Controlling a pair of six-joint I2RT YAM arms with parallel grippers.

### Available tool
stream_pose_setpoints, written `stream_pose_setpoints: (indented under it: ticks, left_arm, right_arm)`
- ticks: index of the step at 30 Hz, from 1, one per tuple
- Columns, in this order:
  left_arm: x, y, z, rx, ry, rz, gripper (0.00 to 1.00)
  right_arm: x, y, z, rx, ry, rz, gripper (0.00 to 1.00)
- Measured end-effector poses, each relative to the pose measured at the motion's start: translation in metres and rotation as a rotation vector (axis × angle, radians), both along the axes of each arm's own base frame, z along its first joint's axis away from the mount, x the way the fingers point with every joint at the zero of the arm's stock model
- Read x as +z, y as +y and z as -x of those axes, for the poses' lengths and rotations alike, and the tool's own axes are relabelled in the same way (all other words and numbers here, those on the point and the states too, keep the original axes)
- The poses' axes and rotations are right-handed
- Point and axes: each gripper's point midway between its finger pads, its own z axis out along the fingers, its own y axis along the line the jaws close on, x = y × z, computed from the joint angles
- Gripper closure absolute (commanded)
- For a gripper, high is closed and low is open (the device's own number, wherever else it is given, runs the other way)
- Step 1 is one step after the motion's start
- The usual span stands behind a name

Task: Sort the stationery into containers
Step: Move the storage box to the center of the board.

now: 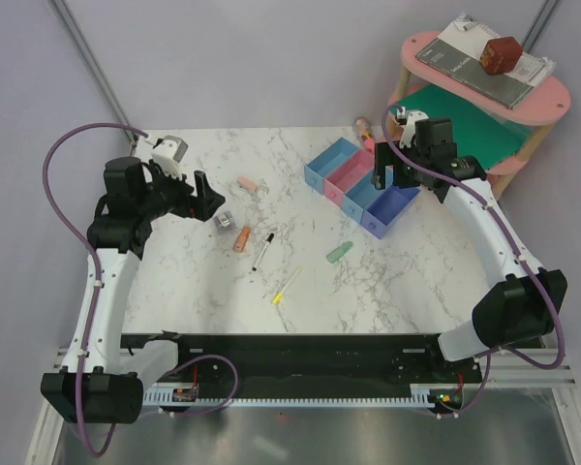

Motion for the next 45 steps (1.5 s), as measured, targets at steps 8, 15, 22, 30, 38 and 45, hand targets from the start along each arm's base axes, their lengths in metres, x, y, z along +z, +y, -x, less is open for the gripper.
stream_pose_setpoints:
  ticks: [8,15,22,30,38,45]
  left_arm:
    - [-0.002,0.000,0.000,-0.005,-0.003,-0.011,0.00]
    - [-0.003,0.003,0.000,-0.037,-0.035,-0.065,0.00]
    - [0.007,0.006,0.012,-0.081,-0.116,-0.154,0.00]
    - [0.021,0.007,0.025,-0.118,-0.204,-0.213,0.00]
    - [0.019,0.007,0.021,-0.138,-0.197,-0.231,0.00]
    - [0.012,0.008,0.018,-0.150,-0.181,-0.249,0.00]
  right_arm:
    - [0.002,-0.002,-0.002,-0.013,-0.011,0.022,0.02]
    - [0.033,0.005,-0.042,-0.028,-0.096,0.000,0.03]
    - [-0.041,0.025,-0.085,-0.053,0.043,-0.019,0.04]
    - [-0.116,0.045,-0.110,-0.064,0.189,-0.014,0.08]
    - [-0.140,0.048,-0.120,-0.081,0.219,-0.022,0.15]
    - [-0.176,0.052,-0.119,-0.080,0.276,-0.003,0.23]
